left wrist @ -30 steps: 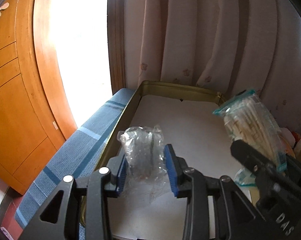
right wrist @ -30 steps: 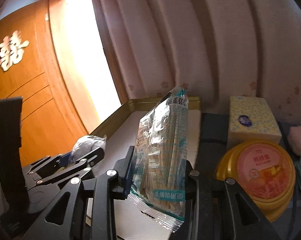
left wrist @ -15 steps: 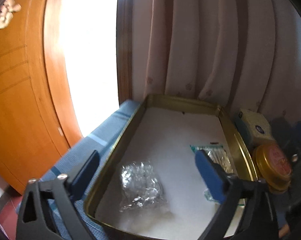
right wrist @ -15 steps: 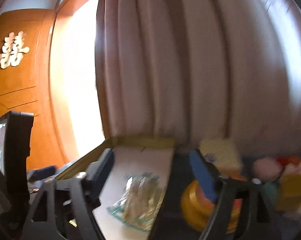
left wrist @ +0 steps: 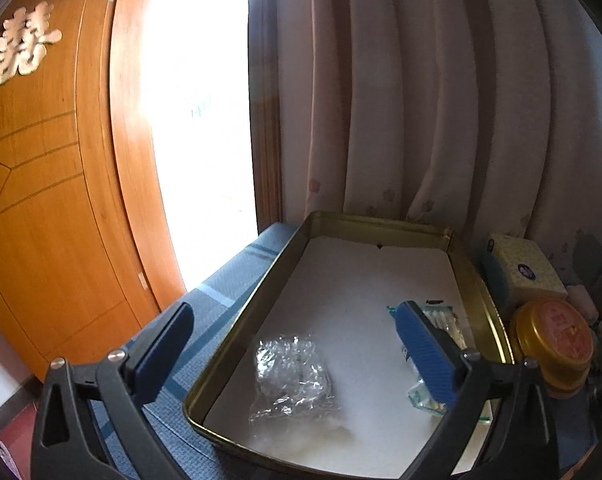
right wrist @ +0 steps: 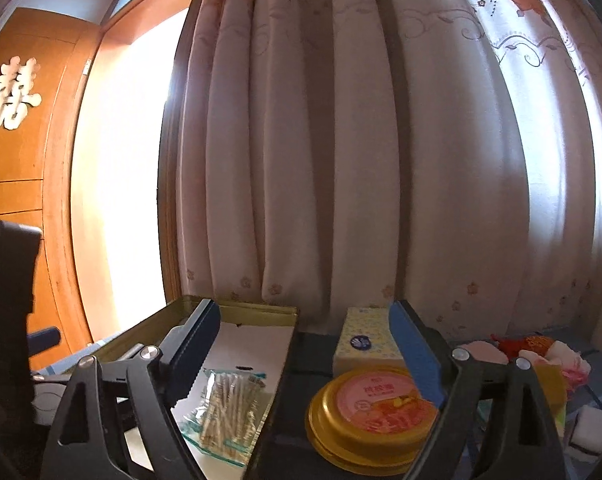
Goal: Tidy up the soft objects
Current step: 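Open both tools to drop the bag and swab pack into the tray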
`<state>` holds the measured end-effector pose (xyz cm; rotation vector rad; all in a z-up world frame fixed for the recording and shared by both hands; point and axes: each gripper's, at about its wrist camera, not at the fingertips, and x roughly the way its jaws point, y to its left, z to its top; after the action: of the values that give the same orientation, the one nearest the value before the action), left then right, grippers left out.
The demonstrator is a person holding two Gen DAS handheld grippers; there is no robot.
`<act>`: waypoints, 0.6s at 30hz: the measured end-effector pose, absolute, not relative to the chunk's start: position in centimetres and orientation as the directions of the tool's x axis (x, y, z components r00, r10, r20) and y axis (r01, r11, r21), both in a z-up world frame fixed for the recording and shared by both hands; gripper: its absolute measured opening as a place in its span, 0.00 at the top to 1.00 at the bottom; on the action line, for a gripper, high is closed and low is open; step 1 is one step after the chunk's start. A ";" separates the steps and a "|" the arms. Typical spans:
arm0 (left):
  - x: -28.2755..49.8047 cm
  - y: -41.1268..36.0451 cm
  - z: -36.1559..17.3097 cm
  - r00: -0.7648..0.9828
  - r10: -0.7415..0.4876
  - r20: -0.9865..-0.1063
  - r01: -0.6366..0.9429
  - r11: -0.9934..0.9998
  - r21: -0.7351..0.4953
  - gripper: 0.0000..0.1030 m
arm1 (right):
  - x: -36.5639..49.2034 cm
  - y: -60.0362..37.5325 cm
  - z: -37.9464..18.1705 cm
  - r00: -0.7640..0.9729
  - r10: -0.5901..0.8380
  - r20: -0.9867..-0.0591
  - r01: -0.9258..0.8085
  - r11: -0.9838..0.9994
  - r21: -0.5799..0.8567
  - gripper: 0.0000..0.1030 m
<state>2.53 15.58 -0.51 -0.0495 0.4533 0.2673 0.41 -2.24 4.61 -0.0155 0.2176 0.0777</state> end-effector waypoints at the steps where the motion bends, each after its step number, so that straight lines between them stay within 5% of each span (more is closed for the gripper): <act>1: 2.3 15.5 -0.4 0.868 0.245 -0.431 -0.265 0.964 0.014 0.01 | 0.3 -2.5 4.6 0.973 0.072 -0.219 -0.076 0.997 -0.009 0.15; 18: 0.8 11.3 0.0 0.902 0.192 -0.386 -0.197 0.980 0.027 0.01 | -1.9 -6.9 4.2 0.979 -0.017 -0.202 0.017 1.000 -0.005 0.15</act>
<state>0.75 11.34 0.00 -0.0128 0.3975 0.2016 -1.95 -6.91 4.24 -0.0033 0.2037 -0.0171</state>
